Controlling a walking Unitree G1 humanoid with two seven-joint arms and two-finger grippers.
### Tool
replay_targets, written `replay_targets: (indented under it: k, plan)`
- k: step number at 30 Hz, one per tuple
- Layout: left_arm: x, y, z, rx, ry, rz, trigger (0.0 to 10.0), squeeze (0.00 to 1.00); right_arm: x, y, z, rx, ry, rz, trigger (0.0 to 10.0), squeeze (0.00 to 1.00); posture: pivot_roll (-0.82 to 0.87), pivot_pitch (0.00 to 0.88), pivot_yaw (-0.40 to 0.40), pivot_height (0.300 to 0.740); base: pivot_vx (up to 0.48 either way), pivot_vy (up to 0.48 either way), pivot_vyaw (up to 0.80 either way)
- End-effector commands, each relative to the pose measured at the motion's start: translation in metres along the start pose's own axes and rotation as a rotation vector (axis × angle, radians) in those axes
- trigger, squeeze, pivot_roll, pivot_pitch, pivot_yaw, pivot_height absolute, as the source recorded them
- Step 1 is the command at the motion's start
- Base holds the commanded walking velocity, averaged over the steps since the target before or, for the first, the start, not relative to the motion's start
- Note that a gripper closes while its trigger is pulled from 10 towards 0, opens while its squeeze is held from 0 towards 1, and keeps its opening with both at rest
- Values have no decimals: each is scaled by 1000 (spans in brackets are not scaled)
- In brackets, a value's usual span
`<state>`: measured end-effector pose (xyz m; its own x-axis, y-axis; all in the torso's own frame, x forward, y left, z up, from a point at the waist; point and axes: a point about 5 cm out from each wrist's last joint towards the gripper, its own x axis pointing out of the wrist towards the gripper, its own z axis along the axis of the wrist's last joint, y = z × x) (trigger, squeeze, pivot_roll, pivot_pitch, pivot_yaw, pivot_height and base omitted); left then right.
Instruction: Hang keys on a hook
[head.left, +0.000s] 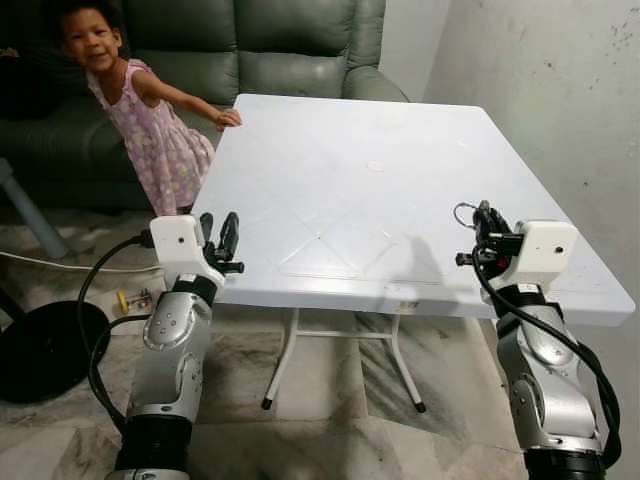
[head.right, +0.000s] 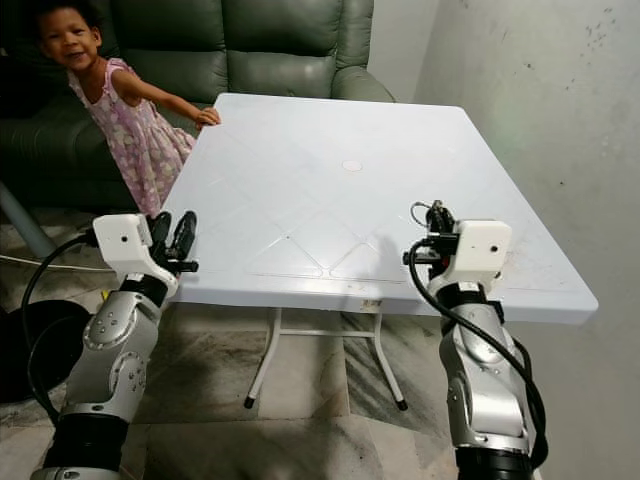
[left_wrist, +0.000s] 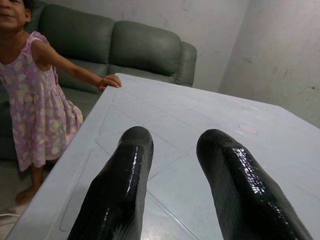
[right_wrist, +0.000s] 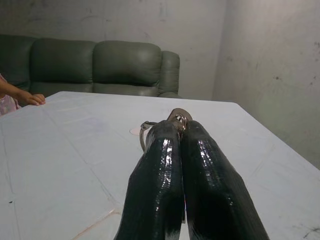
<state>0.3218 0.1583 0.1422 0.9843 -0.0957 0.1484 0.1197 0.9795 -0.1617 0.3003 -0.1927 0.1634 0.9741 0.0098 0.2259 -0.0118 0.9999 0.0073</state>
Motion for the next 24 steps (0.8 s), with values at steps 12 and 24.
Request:
replay_targets:
  k: [12,24]
  plan:
    - [-5,-9,9,-2,-52,-75,10000,0,-8,7,4,50,-38,74,10000,0,112,0,-62,736,0,0,0]
    - [-4,-14,5,-10,-24,-89,10000,0,-8,7,-3,36,4,70,10000,0,114,0,-54,736,0,0,0]
